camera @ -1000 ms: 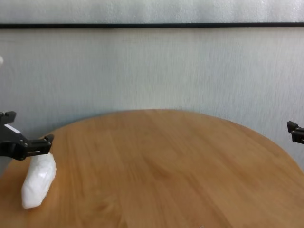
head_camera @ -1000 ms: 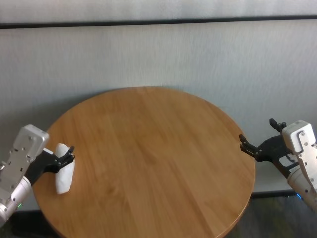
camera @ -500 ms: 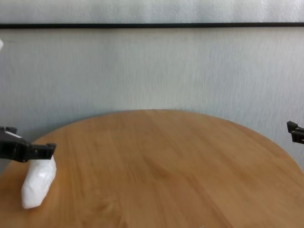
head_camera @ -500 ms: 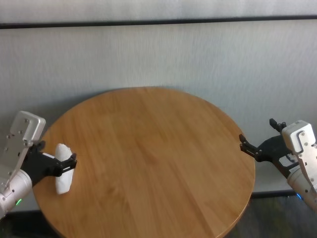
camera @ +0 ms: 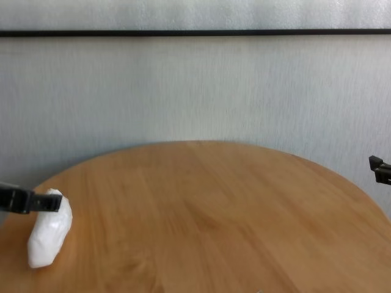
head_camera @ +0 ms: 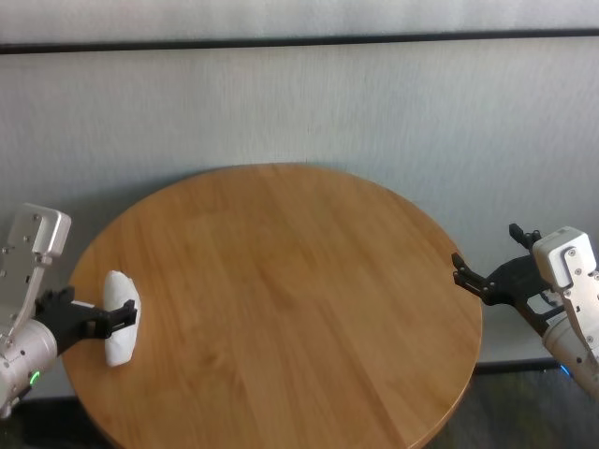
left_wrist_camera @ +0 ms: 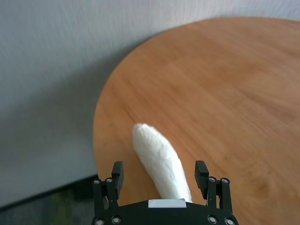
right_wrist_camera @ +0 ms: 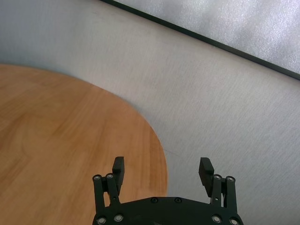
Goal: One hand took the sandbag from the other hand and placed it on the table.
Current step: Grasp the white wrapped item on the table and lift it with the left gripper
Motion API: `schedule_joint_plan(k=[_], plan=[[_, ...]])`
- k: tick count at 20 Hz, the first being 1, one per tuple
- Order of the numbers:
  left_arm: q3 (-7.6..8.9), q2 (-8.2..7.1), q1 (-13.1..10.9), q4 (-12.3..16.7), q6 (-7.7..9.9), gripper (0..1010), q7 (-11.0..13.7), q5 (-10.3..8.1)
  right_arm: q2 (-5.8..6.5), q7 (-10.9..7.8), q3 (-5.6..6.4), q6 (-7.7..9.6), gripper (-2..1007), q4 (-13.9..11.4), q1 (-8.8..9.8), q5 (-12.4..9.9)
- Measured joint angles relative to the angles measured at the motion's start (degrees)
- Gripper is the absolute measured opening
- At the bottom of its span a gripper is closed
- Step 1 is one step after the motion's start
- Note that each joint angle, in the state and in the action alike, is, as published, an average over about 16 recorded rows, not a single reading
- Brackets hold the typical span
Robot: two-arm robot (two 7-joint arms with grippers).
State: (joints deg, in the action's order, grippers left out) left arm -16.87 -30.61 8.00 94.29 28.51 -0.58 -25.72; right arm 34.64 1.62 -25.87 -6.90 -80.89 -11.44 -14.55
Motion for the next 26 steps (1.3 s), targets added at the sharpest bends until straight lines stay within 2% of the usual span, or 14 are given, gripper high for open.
schedule_joint_plan(k=[5, 11, 17, 26], plan=[[1.34, 2.08, 0.19, 0.36, 4.46, 1000, -1.89, -1.00, 0.00, 0.00, 0.00, 0.00, 1001, 0.00, 0.00, 0.00], [1.82, 4.24, 0.89, 0.24, 7.57, 1000, -3.48, -0.81, 0.00, 0.00, 0.00, 0.00, 1001, 0.00, 0.00, 0.00], [1.31, 5.89, 1.90, -0.98, 8.33, 1000, -4.20, 0.49, 0.00, 0.00, 0.00, 0.00, 1001, 0.00, 0.00, 0.00], [0.38, 7.95, 3.46, -4.65, 7.54, 1000, -4.58, 2.71, 0.00, 0.00, 0.00, 0.00, 1001, 0.00, 0.00, 0.00]])
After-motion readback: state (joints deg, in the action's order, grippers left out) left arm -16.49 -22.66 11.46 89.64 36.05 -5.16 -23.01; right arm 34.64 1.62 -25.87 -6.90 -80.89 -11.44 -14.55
